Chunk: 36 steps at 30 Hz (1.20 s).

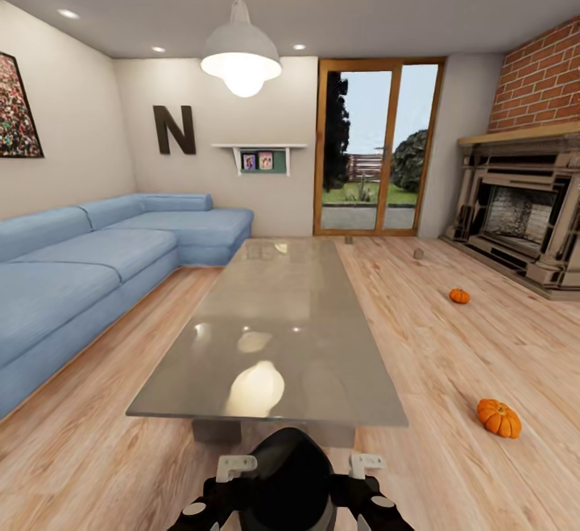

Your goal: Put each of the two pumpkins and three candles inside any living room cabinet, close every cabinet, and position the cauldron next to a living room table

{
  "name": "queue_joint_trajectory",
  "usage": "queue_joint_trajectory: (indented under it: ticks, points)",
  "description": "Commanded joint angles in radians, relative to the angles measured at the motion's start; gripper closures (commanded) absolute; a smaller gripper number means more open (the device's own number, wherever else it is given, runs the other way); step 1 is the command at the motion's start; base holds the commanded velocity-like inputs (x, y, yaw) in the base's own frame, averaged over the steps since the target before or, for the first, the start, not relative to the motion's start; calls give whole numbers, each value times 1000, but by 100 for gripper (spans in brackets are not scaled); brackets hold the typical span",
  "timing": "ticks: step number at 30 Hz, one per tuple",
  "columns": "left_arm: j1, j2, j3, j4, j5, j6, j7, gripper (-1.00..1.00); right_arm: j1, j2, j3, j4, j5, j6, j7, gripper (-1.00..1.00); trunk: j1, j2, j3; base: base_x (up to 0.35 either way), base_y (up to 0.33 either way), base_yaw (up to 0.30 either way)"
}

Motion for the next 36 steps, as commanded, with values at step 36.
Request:
queue_joint_trajectory:
  ticks: [36]
  points:
    - [-1, -1, -8, 12, 8, -3, 0, -100, 0, -1, 9, -1, -10, 6, -11, -100, -5, 7, 10, -202, 0, 0]
